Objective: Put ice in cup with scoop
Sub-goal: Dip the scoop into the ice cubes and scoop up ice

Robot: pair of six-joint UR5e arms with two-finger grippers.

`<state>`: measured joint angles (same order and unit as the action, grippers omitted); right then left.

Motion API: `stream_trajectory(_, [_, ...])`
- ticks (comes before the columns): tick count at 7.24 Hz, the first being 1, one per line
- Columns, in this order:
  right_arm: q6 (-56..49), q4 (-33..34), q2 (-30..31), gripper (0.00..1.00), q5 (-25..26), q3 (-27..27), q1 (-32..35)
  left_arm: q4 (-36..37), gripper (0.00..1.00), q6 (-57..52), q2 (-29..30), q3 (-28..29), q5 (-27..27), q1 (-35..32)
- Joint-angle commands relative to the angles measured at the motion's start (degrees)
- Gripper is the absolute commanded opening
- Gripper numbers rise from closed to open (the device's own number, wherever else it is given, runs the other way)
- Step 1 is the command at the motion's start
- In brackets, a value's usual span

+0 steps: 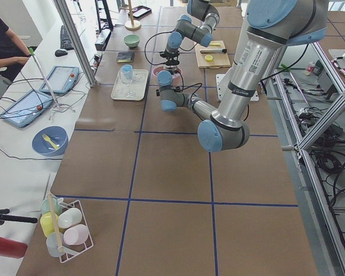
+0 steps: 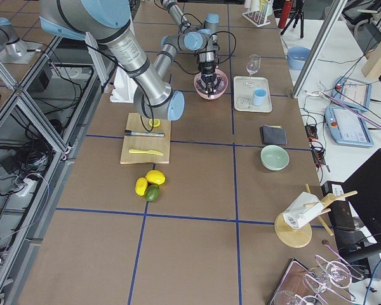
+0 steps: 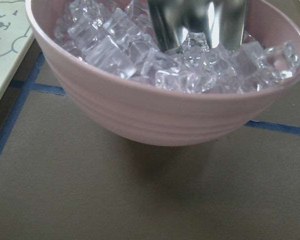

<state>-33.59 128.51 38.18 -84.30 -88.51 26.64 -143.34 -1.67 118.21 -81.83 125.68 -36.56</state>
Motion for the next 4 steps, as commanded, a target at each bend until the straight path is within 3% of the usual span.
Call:
stream_trajectory(1, [-0.2,-5.0,3.0,0.0,-0.3,-1.0,0.0,0.0,1.0,0.0,0.0,0.0,0.0,0.0])
stream_trajectory(4, [-0.2,-10.7,6.7,0.0,-1.5,-3.3,0.3,0.0,1.0,-0.1,0.0,-0.2,0.0,-0.1])
